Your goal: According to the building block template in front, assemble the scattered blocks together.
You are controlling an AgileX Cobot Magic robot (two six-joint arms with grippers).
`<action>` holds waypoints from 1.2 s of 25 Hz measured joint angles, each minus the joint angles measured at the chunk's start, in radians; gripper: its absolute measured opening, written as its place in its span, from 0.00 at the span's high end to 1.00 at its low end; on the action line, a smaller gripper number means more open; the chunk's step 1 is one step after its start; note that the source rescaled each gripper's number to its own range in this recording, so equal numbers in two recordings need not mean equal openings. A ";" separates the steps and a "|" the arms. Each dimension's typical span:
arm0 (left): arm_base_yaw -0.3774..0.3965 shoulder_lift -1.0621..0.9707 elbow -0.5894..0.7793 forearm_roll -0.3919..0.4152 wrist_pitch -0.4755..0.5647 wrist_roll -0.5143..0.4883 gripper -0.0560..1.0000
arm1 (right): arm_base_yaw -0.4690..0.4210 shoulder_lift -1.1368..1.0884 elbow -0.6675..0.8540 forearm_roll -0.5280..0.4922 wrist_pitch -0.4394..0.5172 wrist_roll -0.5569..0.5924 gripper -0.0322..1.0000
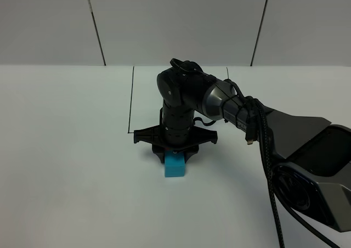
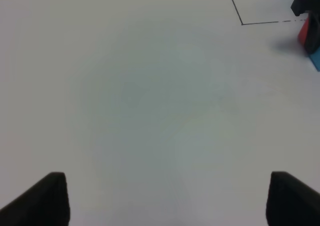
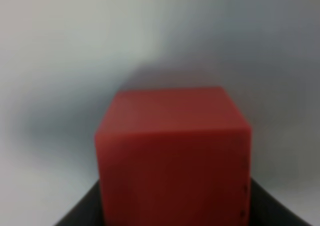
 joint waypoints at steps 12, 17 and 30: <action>0.000 0.000 0.000 0.000 0.000 0.000 0.31 | 0.000 0.000 0.001 0.000 -0.006 -0.039 0.22; 0.000 0.000 0.000 0.000 0.000 0.000 0.31 | 0.000 -0.013 0.001 -0.002 -0.001 -0.096 0.00; 0.000 0.000 0.000 0.000 0.000 0.000 0.31 | -0.101 -0.278 0.001 -0.003 0.000 -0.199 0.00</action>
